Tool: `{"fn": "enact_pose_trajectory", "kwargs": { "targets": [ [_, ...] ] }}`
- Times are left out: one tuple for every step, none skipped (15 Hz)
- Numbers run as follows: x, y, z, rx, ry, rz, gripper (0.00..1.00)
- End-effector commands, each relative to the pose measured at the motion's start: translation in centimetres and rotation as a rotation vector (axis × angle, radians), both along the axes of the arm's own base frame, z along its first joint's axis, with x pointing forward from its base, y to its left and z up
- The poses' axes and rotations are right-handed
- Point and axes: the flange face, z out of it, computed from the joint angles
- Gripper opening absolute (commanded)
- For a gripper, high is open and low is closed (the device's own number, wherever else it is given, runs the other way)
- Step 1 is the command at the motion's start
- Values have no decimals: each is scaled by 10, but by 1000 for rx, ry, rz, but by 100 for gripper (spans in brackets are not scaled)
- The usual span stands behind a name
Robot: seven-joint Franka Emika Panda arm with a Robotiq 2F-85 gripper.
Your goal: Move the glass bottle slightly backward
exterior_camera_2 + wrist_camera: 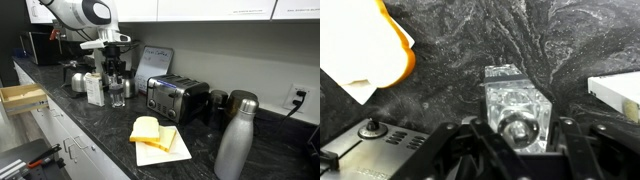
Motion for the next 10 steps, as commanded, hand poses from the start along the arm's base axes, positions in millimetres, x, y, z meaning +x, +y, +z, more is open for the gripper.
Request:
{"fn": "enact_pose_trajectory", "kwargs": {
  "targets": [
    [2, -14, 6, 26, 21, -157, 27],
    [3, -17, 6, 35, 22, -190, 27],
    [1, -13, 0, 17, 9, -126, 52],
    [1, -15, 0, 24, 10, -150, 52],
    [1, -16, 0, 27, 10, -161, 52],
    [1, -15, 0, 29, 11, -166, 52],
    [1, -15, 0, 29, 11, -168, 52],
    [1, -15, 0, 30, 11, -170, 52],
    [1, -15, 0, 30, 11, -171, 27],
    [4, -20, 0, 28, 12, -218, 27]
  ]
}}
